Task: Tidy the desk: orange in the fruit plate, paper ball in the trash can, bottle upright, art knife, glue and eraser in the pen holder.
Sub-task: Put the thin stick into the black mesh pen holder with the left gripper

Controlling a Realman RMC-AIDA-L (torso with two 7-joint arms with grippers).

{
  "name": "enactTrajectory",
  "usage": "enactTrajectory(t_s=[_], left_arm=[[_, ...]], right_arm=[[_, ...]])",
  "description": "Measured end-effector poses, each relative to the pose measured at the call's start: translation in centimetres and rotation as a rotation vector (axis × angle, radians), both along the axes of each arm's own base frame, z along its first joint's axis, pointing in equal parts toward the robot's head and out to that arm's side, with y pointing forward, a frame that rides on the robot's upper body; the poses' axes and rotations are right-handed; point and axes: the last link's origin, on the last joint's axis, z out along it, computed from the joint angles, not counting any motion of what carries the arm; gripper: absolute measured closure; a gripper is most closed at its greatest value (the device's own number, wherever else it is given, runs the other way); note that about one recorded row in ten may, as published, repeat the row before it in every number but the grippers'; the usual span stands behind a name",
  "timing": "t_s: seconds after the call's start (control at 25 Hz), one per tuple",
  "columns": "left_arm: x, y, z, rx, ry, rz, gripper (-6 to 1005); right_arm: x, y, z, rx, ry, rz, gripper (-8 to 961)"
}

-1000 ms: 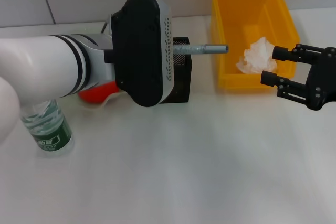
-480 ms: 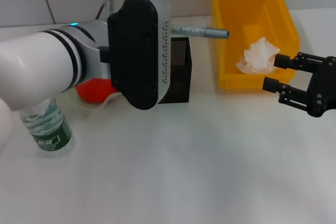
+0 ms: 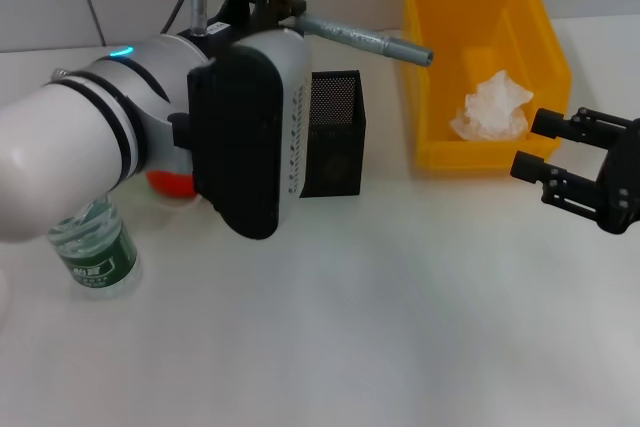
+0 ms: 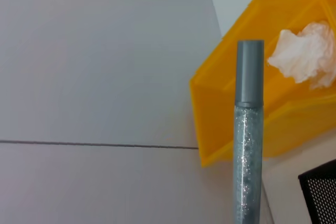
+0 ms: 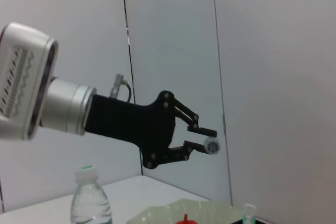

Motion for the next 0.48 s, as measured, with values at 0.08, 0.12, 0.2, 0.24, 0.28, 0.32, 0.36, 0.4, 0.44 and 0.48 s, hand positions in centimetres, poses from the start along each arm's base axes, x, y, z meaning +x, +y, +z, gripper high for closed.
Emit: enactTrajectory(t_s=[0.08, 0.12, 0.2, 0.24, 0.28, 0.32, 0.36, 0.4, 0.44, 0.48], left_arm=[[-0.3, 0.1, -0.2, 0.009, 0.017, -0.020, 836], [-0.7, 0.2, -0.5, 0.016, 0.031, -0.035, 836], [-1.1, 0.4, -0.7, 0.027, 0.038, -0.047, 836], [-1.3, 0.5, -0.8, 0.034, 0.041, -0.053, 836], [-1.3, 0.5, -0.8, 0.034, 0.041, -0.053, 836], [-1.7, 0.8, -1.0, 0.048, 0.042, -0.064, 836], [-2.0, 1.0, -1.1, 0.064, 0.041, -0.079, 836], [-2.1, 1.1, -1.1, 0.074, 0.041, -0.088, 836], [-2.2, 1.2, -1.1, 0.082, 0.041, -0.096, 836], [-2.4, 1.3, -1.1, 0.096, 0.041, -0.110, 836]], right_arm=[[0.1, -0.2, -0.1, -0.005, 0.007, 0.004, 375], [0.1, -0.4, -0.2, -0.006, 0.009, 0.009, 375], [0.1, -0.7, -0.2, -0.007, 0.020, 0.020, 375], [0.1, -0.8, -0.1, -0.007, 0.028, 0.024, 375], [0.1, -0.9, -0.1, -0.007, 0.038, 0.027, 375], [0.1, -1.0, -0.1, -0.007, 0.045, 0.028, 375], [0.0, -1.1, -0.1, -0.007, 0.053, 0.030, 375], [0.0, -1.1, 0.0, -0.007, 0.058, 0.033, 374], [0.0, -1.2, 0.1, -0.006, 0.062, 0.035, 374], [0.0, -1.3, 0.1, -0.007, 0.065, 0.037, 374]])
